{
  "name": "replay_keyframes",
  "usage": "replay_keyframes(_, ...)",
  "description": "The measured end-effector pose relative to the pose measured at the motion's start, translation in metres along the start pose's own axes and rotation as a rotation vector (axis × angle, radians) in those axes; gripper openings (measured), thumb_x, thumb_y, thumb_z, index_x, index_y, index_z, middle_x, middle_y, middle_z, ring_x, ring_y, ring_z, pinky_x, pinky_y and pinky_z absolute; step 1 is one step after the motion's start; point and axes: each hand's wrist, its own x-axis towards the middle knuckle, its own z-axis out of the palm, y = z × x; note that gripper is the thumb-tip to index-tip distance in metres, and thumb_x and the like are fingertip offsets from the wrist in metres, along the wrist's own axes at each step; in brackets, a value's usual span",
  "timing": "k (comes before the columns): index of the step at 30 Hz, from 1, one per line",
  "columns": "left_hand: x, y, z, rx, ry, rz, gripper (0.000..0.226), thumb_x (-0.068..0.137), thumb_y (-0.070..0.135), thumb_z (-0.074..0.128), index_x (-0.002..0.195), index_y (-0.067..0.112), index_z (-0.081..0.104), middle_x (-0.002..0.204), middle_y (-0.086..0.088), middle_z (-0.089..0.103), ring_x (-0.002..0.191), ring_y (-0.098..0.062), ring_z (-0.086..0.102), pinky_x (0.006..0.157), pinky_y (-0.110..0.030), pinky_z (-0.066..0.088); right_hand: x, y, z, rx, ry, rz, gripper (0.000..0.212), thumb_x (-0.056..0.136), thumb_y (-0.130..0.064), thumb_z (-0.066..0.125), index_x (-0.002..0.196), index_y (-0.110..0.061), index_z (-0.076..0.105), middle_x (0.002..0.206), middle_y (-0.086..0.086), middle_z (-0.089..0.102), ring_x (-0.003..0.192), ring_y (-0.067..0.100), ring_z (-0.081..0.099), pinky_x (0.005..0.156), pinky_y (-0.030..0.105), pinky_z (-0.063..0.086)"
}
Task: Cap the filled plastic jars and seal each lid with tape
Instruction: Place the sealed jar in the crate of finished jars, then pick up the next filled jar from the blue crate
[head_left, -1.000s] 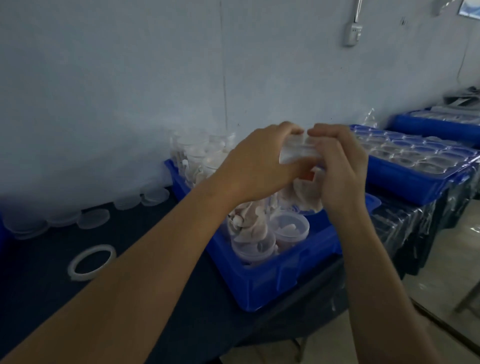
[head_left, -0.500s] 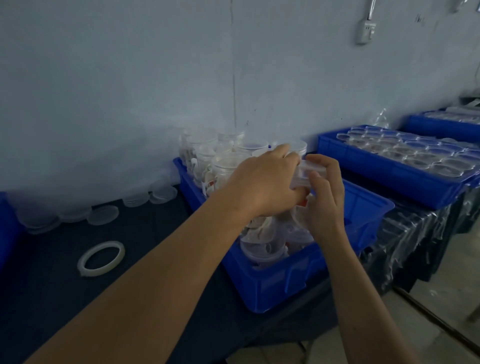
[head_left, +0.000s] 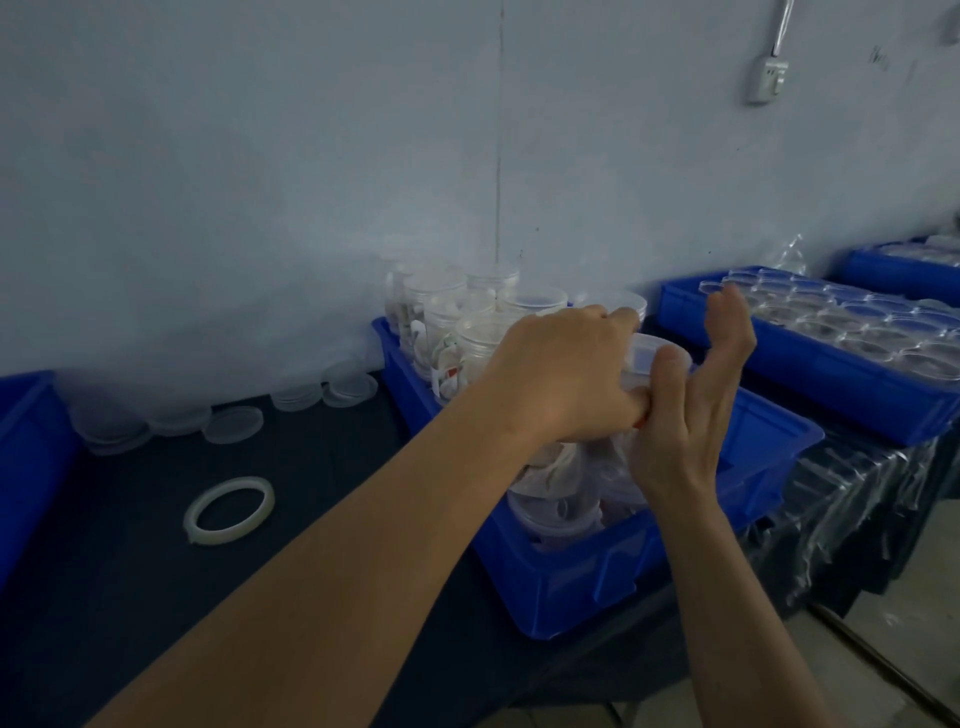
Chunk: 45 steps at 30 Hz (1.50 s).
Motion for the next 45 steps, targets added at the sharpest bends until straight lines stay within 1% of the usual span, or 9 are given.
replay_keyframes(4,-0.012,-0.007,-0.025,-0.111,0.062,-0.04,0.062,0.099,0.066,0.051,0.151,0.031,0.048,0.145,0.008,0.062,0.124,-0.017,0.062,0.093,-0.037,0.045,0.009,-0.038,0.004,-0.074,0.066,-0.192,0.061,0.106,-0.028,0.04,0.161,-0.004,0.031,0.167,0.008,0.035,0.156,0.019,0.031,0.127,0.05,0.025)
replay_keyframes(7,-0.038,-0.022,-0.048,-0.224,0.165,-0.07,0.063,0.097,0.062,0.043,0.152,0.031,0.05,0.15,0.009,0.06,0.133,-0.014,0.057,0.108,-0.038,0.046,0.01,-0.079,0.022,-0.07,-0.019,-0.326,0.053,0.105,-0.022,0.038,0.155,-0.005,0.042,0.16,0.011,0.046,0.153,0.026,0.037,0.126,0.046,0.026)
replay_keyframes(9,-0.064,-0.04,-0.061,-0.284,0.278,-0.11,0.058,0.097,0.057,0.042,0.147,0.03,0.056,0.14,0.012,0.065,0.124,-0.01,0.061,0.104,-0.037,0.05,0.002,-0.105,0.044,-0.029,-0.12,-0.388,0.046,0.105,-0.018,0.037,0.146,-0.006,0.053,0.149,0.01,0.056,0.142,0.024,0.048,0.12,0.04,0.035)
replay_keyframes(16,-0.232,-0.151,-0.049,-0.39,0.47,-0.575,0.015,0.101,0.044,0.053,0.109,0.038,0.065,0.101,0.017,0.072,0.094,-0.006,0.07,0.079,-0.04,0.06,-0.115,-0.161,0.172,0.208,-0.783,-0.267,0.026,0.108,-0.032,0.043,0.126,-0.027,0.061,0.119,-0.014,0.063,0.109,0.008,0.059,0.09,0.035,0.052)
replay_keyframes(23,-0.376,-0.195,0.01,-0.453,0.213,-1.035,0.024,0.099,0.029,0.057,0.103,0.05,0.068,0.101,0.025,0.072,0.093,0.004,0.07,0.075,-0.017,0.056,-0.265,-0.144,0.249,0.188,-1.37,-0.117,0.021,0.108,-0.038,0.04,0.123,-0.038,0.055,0.118,-0.019,0.061,0.106,0.002,0.058,0.094,0.039,0.052)
replay_keyframes(29,-0.393,-0.199,0.024,-0.366,0.091,-1.085,0.019,0.106,0.018,0.052,0.11,0.035,0.062,0.109,0.016,0.062,0.1,0.002,0.06,0.087,-0.021,0.052,-0.292,-0.136,0.259,0.184,-1.374,-0.08,0.019,0.106,-0.022,0.048,0.114,-0.036,0.057,0.11,-0.022,0.058,0.102,0.001,0.058,0.091,0.036,0.052)
replay_keyframes(37,-0.366,-0.237,-0.064,0.011,0.286,-1.122,0.034,0.111,0.024,0.046,0.144,0.018,0.051,0.127,0.0,0.063,0.11,-0.013,0.061,0.099,-0.032,0.05,-0.242,-0.228,0.313,0.58,-1.202,-0.014,0.023,0.104,-0.024,0.046,0.108,-0.03,0.068,0.101,-0.013,0.07,0.099,0.013,0.067,0.088,0.045,0.054)
replay_keyframes(41,-0.393,-0.291,-0.128,0.136,0.169,-1.16,0.032,0.104,0.015,0.052,0.135,0.019,0.056,0.11,0.0,0.067,0.096,-0.02,0.064,0.08,-0.04,0.052,-0.251,-0.272,0.377,0.583,-1.274,-0.059,0.026,0.109,-0.018,0.044,0.117,-0.026,0.067,0.107,-0.013,0.071,0.098,0.003,0.065,0.091,0.039,0.054)
replay_keyframes(45,-0.442,-0.365,-0.157,0.247,0.062,-1.293,0.029,0.105,0.015,0.052,0.131,0.017,0.063,0.119,-0.006,0.07,0.107,-0.027,0.067,0.09,-0.049,0.057,-0.279,-0.297,0.436,0.459,-1.434,-0.184,0.04,0.105,-0.027,0.048,0.142,-0.04,0.054,0.134,-0.011,0.063,0.107,0.006,0.058,0.095,0.037,0.051)
